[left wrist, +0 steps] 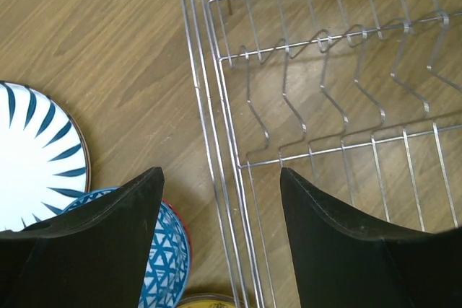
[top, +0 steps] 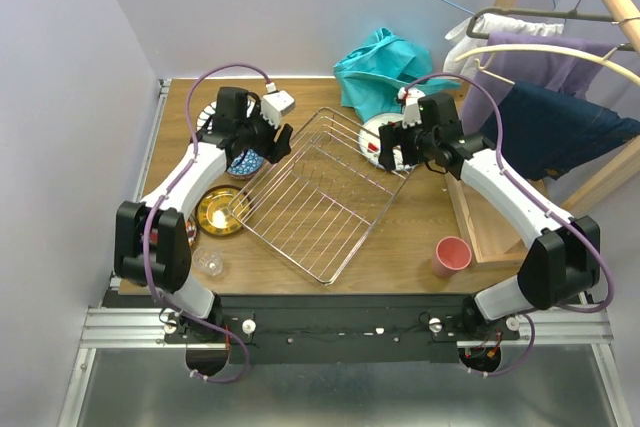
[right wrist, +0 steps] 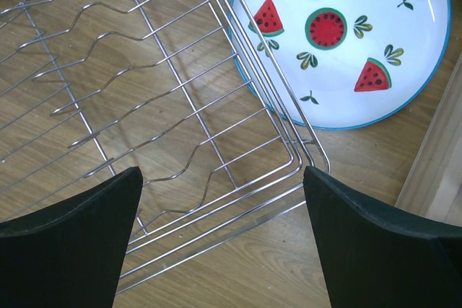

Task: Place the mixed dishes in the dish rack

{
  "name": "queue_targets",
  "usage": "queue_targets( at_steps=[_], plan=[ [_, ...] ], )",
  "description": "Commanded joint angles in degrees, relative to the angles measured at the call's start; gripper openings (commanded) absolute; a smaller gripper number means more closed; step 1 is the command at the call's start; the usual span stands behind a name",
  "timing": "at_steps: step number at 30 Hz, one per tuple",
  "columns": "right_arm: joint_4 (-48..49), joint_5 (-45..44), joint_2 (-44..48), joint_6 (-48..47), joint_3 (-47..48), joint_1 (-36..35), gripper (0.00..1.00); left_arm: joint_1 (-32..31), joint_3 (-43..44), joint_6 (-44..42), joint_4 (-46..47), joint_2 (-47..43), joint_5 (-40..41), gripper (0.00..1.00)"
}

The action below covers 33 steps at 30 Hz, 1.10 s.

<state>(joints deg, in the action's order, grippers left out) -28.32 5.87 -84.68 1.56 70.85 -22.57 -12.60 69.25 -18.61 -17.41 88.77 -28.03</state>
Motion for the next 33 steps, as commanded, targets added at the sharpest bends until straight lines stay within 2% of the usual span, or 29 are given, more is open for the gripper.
queue_targets(
  at_steps=[1, 9, 11, 12, 13, 16, 24, 27, 28, 30, 33],
  plan=[
    [1.3, -0.9, 2.2, 0.3, -1.6, -0.4, 1.0, 0.0, 4.7, 1.3, -0.9, 5.1, 3.3, 0.72],
    [1.9, -2.5, 1.1, -0.9, -0.6, -0.4, 1.0, -0.1, 9.6, 1.2, -3.1, 12.3, 4.0, 0.68],
    [1.9, -2.8, 0.5, -1.1, -0.2, -0.4, 1.0, -0.1, 12.5, 1.1, -4.7, 14.0, 3.5, 0.63],
    [1.9, -2.9, 0.3, -1.0, 0.2, -0.4, 1.0, 0.0, 13.5, 1.1, -6.7, 15.5, 3.2, 0.59],
    [1.9, -3.1, 0.1, -1.1, 0.3, -0.5, 1.0, -0.1, 14.8, 1.1, -7.5, 15.9, 3.2, 0.51],
    [1.8, -3.1, -0.5, -1.1, 0.8, -0.5, 1.0, 0.0, 16.2, 1.5, -9.7, 16.8, 3.1, 0.42],
    [2.2, -3.5, -1.3, -1.6, 0.9, -0.5, 1.0, -0.3, 12.8, 2.0, -11.4, 13.3, 4.1, 0.35],
    [2.1, -3.9, -1.4, -2.8, 1.0, -0.5, 1.0, -0.6, 11.3, 2.3, -12.0, 12.0, 5.2, 0.22],
    [2.1, -4.0, -1.4, -2.9, 1.0, -0.4, 1.0, -0.6, 10.3, 3.0, -12.1, 11.7, 5.4, 0.1],
    [2.1, -4.2, -1.4, -2.9, 1.0, -0.5, 1.0, -0.6, 9.3, 5.4, -11.6, 10.2, 6.0, 0.0],
    [2.0, -4.7, -1.6, -2.9, 0.8, -0.5, 0.99, -0.8, 6.9, 7.9, -11.0, 7.4, 6.2, 0.0]
  ],
)
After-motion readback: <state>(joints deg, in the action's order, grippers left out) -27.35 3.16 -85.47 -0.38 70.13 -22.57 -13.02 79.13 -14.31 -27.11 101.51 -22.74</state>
